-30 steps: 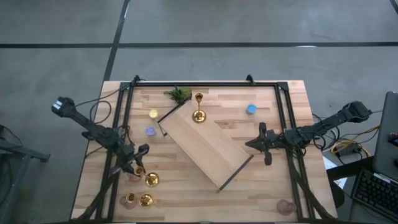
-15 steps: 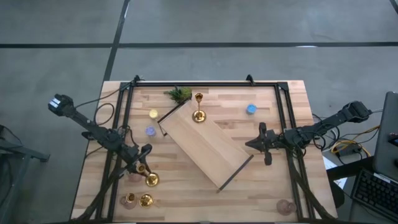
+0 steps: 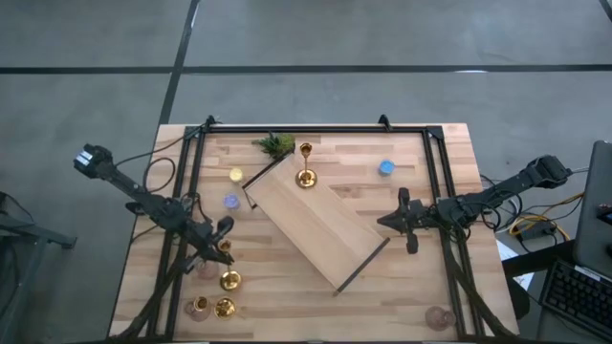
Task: Pick & Place candle stick holders
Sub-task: Put the top gold candle holder on the shelf aligned with the other gold candle holder
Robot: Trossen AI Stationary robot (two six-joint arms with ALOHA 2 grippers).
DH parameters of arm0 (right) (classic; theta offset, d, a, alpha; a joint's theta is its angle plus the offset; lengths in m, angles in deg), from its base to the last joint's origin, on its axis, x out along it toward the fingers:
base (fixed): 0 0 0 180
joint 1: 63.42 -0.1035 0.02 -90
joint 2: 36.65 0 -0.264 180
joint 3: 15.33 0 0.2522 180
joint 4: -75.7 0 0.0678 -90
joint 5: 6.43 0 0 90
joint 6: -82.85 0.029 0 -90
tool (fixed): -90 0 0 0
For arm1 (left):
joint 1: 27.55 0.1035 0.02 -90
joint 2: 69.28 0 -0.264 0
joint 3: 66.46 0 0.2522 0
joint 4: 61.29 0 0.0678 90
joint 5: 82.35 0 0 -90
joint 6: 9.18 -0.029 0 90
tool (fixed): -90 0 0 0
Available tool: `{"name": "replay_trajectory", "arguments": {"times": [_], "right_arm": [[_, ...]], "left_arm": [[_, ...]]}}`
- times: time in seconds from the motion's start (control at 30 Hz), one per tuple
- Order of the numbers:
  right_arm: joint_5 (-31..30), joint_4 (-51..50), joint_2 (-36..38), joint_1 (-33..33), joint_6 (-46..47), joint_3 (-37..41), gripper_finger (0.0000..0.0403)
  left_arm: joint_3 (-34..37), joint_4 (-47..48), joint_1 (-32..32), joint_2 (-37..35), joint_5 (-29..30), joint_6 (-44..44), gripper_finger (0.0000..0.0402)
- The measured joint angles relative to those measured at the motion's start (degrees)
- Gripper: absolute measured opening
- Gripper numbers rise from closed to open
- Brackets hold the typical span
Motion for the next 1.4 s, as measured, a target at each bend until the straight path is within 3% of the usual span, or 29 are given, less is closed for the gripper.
{"name": "replay_trajectory", "arguments": {"times": [0.33,0.57,0.73,0.97,1.4], "right_arm": [[0.02,0.0,0.0,0.01,-0.04,0.0,0.0008],[0.02,0.02,0.0,0.01,-0.64,0.0,0.0009],[0.02,0.0,0.0,0.0,-0.66,0.0,0.0008],[0.04,0.0,0.0,0.0,-0.63,0.0,0.0008],[0.06,-0.08,0.0,0.01,-0.66,0.0,0.0008]], "left_arm": [[-6.33,-1.25,-0.02,0.34,10.71,0.2,0.0019],[-14.31,-1.17,0.02,5.51,16.59,-2.29,0.0021],[-22.25,-1.11,-0.03,13.43,18.13,-7.91,0.0021],[-34.18,-0.97,1.42,26.6,27.61,-14.1,0.0022],[-51.75,-0.35,13.71,45.56,28.39,-14.42,0.0023]]}}
